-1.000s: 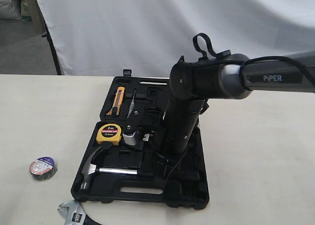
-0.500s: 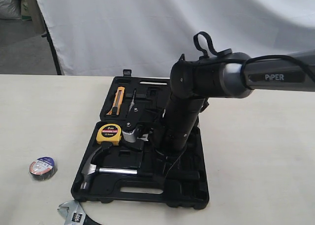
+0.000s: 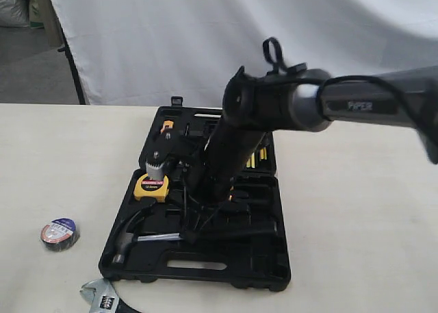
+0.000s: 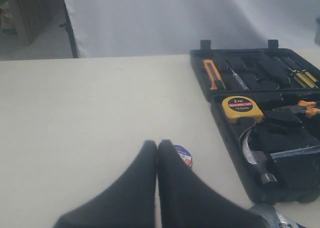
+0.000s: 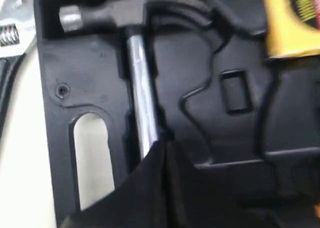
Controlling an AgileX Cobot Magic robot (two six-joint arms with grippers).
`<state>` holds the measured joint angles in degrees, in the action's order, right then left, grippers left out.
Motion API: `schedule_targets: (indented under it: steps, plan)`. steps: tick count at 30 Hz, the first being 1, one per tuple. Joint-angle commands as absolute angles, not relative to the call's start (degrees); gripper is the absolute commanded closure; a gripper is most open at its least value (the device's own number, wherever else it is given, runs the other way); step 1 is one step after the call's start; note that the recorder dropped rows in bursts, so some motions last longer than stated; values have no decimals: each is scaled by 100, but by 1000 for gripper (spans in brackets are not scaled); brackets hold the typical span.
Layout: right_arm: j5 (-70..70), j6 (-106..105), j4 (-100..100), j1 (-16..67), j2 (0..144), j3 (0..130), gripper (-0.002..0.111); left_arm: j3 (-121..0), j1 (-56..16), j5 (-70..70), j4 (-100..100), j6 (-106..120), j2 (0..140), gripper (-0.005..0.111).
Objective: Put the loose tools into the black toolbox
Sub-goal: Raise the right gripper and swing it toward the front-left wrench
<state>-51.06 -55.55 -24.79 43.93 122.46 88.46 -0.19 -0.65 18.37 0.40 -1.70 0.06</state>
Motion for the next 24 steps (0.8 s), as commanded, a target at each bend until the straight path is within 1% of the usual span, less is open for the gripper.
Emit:
schedule_targets:
  steps: [1, 7, 20, 24]
  plan:
    - [-5383, -5637, -2532, 4477, 12796, 8861, 109, 0, -105, 1830, 37, -176, 0, 106]
    - [-5439, -5620, -2504, 4490, 12941, 8899, 109, 0, -105, 1830, 37, -176, 0, 106]
    - [-5379, -5120, -2372, 4490, 11467, 9319, 109, 0, -105, 1830, 37, -176, 0, 106]
    - [-5663, -5120, -2673, 4560, 11247, 9319, 109, 0, -105, 1830, 37, -176, 0, 106]
